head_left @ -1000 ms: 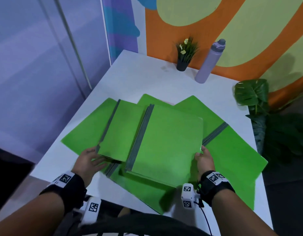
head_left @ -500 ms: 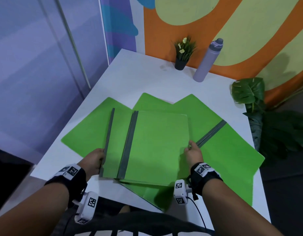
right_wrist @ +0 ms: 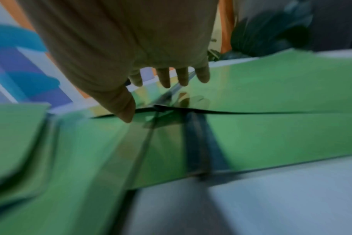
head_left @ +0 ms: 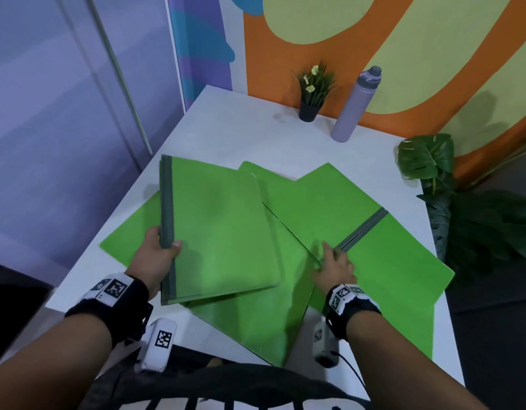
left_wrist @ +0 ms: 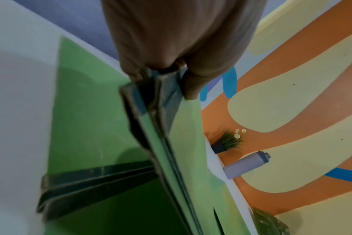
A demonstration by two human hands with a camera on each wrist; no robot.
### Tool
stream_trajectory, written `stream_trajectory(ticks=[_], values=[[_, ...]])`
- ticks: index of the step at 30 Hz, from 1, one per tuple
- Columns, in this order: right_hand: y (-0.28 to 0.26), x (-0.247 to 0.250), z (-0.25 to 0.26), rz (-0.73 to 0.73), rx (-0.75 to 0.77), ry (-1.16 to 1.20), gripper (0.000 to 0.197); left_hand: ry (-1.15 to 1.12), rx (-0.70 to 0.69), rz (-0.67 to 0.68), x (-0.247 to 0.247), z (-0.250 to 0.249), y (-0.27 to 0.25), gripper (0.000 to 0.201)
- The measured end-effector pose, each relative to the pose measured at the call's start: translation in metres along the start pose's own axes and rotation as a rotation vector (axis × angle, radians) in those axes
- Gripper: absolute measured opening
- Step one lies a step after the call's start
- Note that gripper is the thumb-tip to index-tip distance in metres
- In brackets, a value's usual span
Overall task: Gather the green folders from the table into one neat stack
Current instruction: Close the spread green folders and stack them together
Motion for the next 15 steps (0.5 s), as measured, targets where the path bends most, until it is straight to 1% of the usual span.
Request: stream_trajectory(ticks=[2, 3, 5, 8, 9, 10, 11, 13, 14, 15], values=[[-0.001, -0.006, -0.021, 0.026, -0.056, -0.079, 0.096, -0.014, -0.012, -0.023, 0.004, -0.005, 0.003, 0.028], [-0.001, -0.007, -0.028, 0.031, -0.068, -0.096, 0.098, -0.030, -0.006, -0.027, 0.005, -0.005, 0.003, 0.028], [0.002, -0.009, -0.032, 0.053, -0.075, -0.082, 0.095, -0.062, 0.023, -0.014, 0.003, -0.001, 0.001, 0.031], [0.010, -0.011, -0.031, 0.099, -0.018, -0.048, 0.083, -0.088, 0.073, 0.025, -0.006, 0.012, -0.008, 0.029], [0.012, -0.011, -0.030, 0.102, 0.002, -0.071, 0.082, -0.087, 0.087, 0.037, -0.010, 0.015, -0.012, 0.028], [0.013, -0.009, -0.030, 0.094, 0.020, -0.102, 0.088, -0.082, 0.101, 0.047, -0.013, 0.020, -0.015, 0.028], [0.014, -0.008, -0.029, 0.090, 0.037, -0.134, 0.098, -0.073, 0.117, 0.052, -0.015, 0.024, -0.017, 0.029], [0.016, -0.004, -0.029, 0.080, 0.060, -0.146, 0.112, -0.056, 0.147, 0.054, -0.019, 0.033, -0.019, 0.036], [0.017, 0.001, -0.029, 0.059, 0.068, -0.125, 0.113, -0.052, 0.160, 0.053, -0.020, 0.038, -0.019, 0.041], [0.017, 0.009, -0.028, 0.017, 0.077, -0.094, 0.110, -0.048, 0.172, 0.053, -0.022, 0.041, -0.019, 0.044]])
Point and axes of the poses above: each hand's wrist, its own y-axis towards the middle knuckle, its own x-axis out of the back of the hand, z = x × y, the point moved 5 cm from there along y, towards the middle knuckle, and after that the axes turned 6 degrees about -y, right-handed, at the moved point
